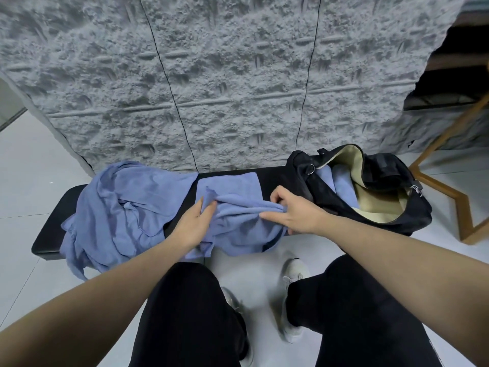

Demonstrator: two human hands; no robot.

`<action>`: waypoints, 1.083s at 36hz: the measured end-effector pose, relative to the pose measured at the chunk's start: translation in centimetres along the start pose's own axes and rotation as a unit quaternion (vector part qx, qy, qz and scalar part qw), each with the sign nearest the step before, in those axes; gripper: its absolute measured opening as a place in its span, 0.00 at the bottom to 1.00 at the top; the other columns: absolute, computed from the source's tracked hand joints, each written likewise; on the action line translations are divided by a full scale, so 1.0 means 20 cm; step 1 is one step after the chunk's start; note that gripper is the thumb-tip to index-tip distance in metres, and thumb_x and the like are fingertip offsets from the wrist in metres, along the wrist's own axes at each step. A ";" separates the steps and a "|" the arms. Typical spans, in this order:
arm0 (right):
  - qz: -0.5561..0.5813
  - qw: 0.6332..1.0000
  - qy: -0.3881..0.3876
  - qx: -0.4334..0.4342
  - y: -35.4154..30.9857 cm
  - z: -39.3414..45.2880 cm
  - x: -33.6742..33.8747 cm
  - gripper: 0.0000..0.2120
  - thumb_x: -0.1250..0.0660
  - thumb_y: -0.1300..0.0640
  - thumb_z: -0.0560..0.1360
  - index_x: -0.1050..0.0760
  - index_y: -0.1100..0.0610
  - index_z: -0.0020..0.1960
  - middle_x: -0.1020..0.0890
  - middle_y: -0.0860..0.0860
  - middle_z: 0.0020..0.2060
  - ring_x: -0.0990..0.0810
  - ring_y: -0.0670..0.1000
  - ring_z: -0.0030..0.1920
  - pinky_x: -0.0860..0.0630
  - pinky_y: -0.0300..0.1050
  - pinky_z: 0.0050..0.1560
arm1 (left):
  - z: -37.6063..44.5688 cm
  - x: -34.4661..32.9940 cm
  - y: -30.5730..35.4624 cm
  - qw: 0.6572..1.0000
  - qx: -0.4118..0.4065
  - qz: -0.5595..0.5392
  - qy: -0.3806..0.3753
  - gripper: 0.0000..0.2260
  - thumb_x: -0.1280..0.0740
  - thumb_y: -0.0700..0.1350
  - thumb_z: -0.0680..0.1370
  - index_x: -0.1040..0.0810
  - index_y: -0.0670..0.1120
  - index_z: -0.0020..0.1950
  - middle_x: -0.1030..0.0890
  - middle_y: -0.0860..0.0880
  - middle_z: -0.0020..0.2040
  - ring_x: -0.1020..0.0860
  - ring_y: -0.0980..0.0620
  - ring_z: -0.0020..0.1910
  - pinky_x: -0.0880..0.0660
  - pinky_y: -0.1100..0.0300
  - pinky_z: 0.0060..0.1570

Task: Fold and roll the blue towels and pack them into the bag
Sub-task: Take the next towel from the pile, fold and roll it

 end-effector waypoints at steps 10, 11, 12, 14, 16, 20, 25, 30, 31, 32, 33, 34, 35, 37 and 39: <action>-0.067 0.994 -0.017 -0.081 0.00 0.22 0.03 0.08 0.43 0.48 0.77 0.37 0.52 0.50 0.22 0.54 0.35 0.21 0.53 0.28 0.23 0.47 0.30 | 0.26 0.02 -0.09 0.993 0.041 -0.094 0.054 0.08 0.37 0.47 0.81 0.29 0.43 0.52 0.25 0.47 0.45 0.27 0.50 0.43 0.30 0.58 0.41; -0.061 0.994 -0.020 -0.088 0.00 0.25 0.02 0.09 0.43 0.49 0.77 0.36 0.54 0.50 0.22 0.54 0.34 0.21 0.53 0.29 0.23 0.47 0.30 | 0.28 0.02 -0.11 0.993 0.053 -0.086 0.055 0.09 0.37 0.47 0.81 0.30 0.41 0.52 0.27 0.44 0.45 0.28 0.49 0.43 0.31 0.54 0.41; -0.049 0.994 -0.025 -0.095 0.00 0.29 0.01 0.09 0.43 0.49 0.77 0.35 0.55 0.49 0.23 0.54 0.34 0.22 0.53 0.30 0.23 0.47 0.30 | 0.32 0.03 -0.13 0.993 0.062 -0.087 0.059 0.10 0.37 0.47 0.81 0.30 0.40 0.52 0.27 0.43 0.45 0.28 0.48 0.43 0.30 0.51 0.42; -0.021 0.994 -0.033 -0.104 0.02 0.35 0.00 0.08 0.42 0.52 0.78 0.35 0.56 0.45 0.27 0.52 0.33 0.26 0.53 0.32 0.25 0.44 0.31 | 0.38 0.05 -0.18 0.991 0.072 -0.089 0.069 0.09 0.37 0.46 0.80 0.29 0.40 0.52 0.26 0.42 0.46 0.27 0.48 0.43 0.29 0.51 0.42; -0.039 0.993 -0.021 -0.107 0.05 0.43 -0.01 0.08 0.42 0.52 0.79 0.33 0.55 0.44 0.27 0.49 0.35 0.27 0.52 0.37 0.30 0.43 0.35 | 0.45 0.06 -0.22 0.991 0.080 -0.074 0.073 0.06 0.37 0.45 0.81 0.27 0.42 0.49 0.25 0.43 0.44 0.27 0.48 0.41 0.30 0.53 0.39; -0.031 0.993 0.025 -0.108 0.12 0.57 -0.01 0.10 0.41 0.52 0.81 0.26 0.57 0.51 0.21 0.50 0.41 0.24 0.51 0.42 0.32 0.36 0.36 | 0.57 0.06 -0.27 0.993 0.097 -0.045 0.051 0.09 0.38 0.44 0.82 0.31 0.48 0.41 0.27 0.47 0.39 0.28 0.49 0.39 0.34 0.57 0.35; 0.054 0.990 0.044 -0.125 0.17 0.71 -0.04 0.12 0.44 0.53 0.83 0.24 0.58 0.53 0.22 0.52 0.40 0.24 0.52 0.42 0.28 0.38 0.34 | 0.71 0.08 -0.31 0.992 0.096 -0.071 0.039 0.06 0.32 0.46 0.79 0.27 0.47 0.47 0.23 0.48 0.43 0.24 0.49 0.42 0.27 0.58 0.37; 0.155 0.972 0.010 -0.176 0.23 0.77 -0.05 0.11 0.39 0.54 0.80 0.19 0.56 0.53 0.19 0.53 0.44 0.22 0.49 0.41 0.25 0.40 0.39 | 0.82 0.11 -0.35 0.990 0.113 -0.063 0.051 0.18 0.35 0.60 0.78 0.24 0.45 0.50 0.26 0.49 0.42 0.29 0.51 0.42 0.33 0.56 0.44; 0.155 0.971 0.018 -0.179 0.25 0.78 -0.05 0.09 0.37 0.54 0.79 0.18 0.54 0.52 0.17 0.52 0.45 0.21 0.49 0.42 0.25 0.39 0.40 | 0.84 0.11 -0.37 0.989 0.117 -0.056 0.066 0.18 0.38 0.59 0.80 0.25 0.45 0.49 0.28 0.48 0.42 0.31 0.51 0.41 0.34 0.56 0.43; 0.160 0.971 0.029 -0.177 0.26 0.79 -0.04 0.08 0.35 0.54 0.78 0.18 0.53 0.50 0.16 0.51 0.45 0.21 0.48 0.43 0.25 0.39 0.40 | 0.85 0.12 -0.38 0.988 0.122 -0.052 0.079 0.17 0.39 0.58 0.81 0.25 0.44 0.48 0.28 0.47 0.41 0.31 0.50 0.41 0.35 0.55 0.42; 0.167 0.970 0.039 -0.175 0.27 0.80 -0.04 0.06 0.34 0.55 0.77 0.17 0.53 0.48 0.16 0.51 0.44 0.21 0.48 0.42 0.25 0.38 0.40 | 0.86 0.12 -0.39 0.987 0.120 -0.055 0.086 0.16 0.39 0.56 0.81 0.25 0.43 0.48 0.27 0.46 0.42 0.30 0.49 0.41 0.34 0.55 0.42; 0.167 0.969 0.045 -0.174 0.28 0.81 -0.03 0.05 0.33 0.56 0.76 0.18 0.52 0.46 0.18 0.49 0.41 0.23 0.47 0.40 0.27 0.38 0.37 | 0.87 0.12 -0.40 0.985 0.128 -0.072 0.090 0.15 0.39 0.54 0.82 0.25 0.43 0.47 0.25 0.46 0.42 0.28 0.49 0.41 0.32 0.54 0.43; 0.164 0.970 0.048 -0.176 0.28 0.81 -0.03 0.04 0.32 0.56 0.76 0.18 0.52 0.45 0.20 0.48 0.37 0.25 0.47 0.38 0.29 0.38 0.34 | 0.87 0.11 -0.41 0.982 0.133 -0.096 0.092 0.13 0.38 0.52 0.82 0.25 0.45 0.44 0.24 0.47 0.41 0.26 0.48 0.40 0.30 0.53 0.42; 0.165 0.967 0.040 -0.191 0.30 0.81 -0.03 0.05 0.33 0.55 0.76 0.21 0.52 0.41 0.25 0.47 0.33 0.29 0.47 0.35 0.33 0.39 0.31 | 0.88 0.10 -0.44 0.981 0.135 -0.100 0.097 0.14 0.37 0.48 0.81 0.32 0.48 0.36 0.31 0.48 0.34 0.33 0.49 0.34 0.35 0.54 0.36; 0.157 0.965 0.022 -0.210 0.30 0.80 -0.04 0.07 0.36 0.54 0.76 0.27 0.52 0.40 0.30 0.49 0.33 0.33 0.49 0.34 0.35 0.39 0.29 | 0.89 0.10 -0.45 0.985 0.125 -0.072 0.100 0.13 0.37 0.43 0.81 0.34 0.47 0.36 0.35 0.48 0.33 0.37 0.50 0.34 0.39 0.57 0.34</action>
Point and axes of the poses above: each hand's wrist, its own z-axis towards the middle knuckle, its own x-axis out of the back of the hand, y = z × x, the point moved 4 cm from there along z, towards the middle knuckle
